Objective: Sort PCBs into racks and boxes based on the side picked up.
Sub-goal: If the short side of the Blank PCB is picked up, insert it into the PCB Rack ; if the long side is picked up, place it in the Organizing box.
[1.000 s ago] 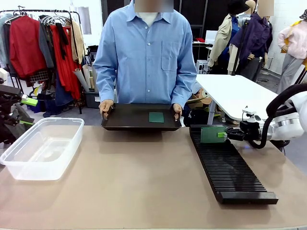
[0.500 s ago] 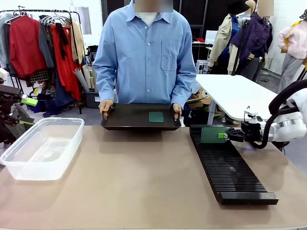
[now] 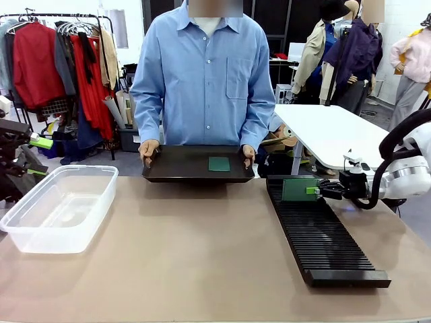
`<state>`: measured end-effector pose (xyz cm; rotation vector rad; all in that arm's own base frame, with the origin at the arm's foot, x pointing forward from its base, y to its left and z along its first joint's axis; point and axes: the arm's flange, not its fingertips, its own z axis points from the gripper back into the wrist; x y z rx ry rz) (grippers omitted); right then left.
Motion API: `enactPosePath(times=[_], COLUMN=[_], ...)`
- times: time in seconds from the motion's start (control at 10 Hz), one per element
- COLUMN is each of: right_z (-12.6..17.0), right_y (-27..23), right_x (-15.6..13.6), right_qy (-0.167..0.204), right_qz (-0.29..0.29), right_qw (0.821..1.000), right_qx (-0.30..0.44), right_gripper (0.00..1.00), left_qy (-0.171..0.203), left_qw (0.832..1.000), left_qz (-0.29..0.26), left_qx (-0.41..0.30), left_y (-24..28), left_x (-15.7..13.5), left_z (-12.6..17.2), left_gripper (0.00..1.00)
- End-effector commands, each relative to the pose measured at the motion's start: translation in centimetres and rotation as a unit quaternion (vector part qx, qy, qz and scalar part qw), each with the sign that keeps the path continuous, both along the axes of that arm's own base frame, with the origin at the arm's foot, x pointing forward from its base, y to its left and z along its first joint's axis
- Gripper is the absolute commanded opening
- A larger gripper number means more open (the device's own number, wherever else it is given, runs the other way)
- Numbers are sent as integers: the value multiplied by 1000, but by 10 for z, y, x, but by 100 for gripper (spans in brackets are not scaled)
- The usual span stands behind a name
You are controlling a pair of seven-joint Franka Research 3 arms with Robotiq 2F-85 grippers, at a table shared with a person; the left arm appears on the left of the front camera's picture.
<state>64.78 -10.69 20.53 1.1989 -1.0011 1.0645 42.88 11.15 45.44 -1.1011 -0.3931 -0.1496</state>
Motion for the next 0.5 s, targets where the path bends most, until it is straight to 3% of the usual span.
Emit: enactPosePath(times=[0.0,0.1,0.4], right_z=[-6,-4,-4], right_y=[-1,-1,-1], right_x=[-16,-18,-19], right_qy=[-9,-10,-7], right_qz=[-17,-17,-19], right_qw=[1000,1000,999], right_qx=[-22,-22,-25], right_gripper=[5,10,43], left_qy=[4,4,4], left_qw=[1000,1000,1000], left_qz=[4,4,4], left_qx=[0,0,0], left_y=[-1,-1,-1], left_x=[0,0,0], left_z=[3,3,3], left_gripper=[100,100,100])
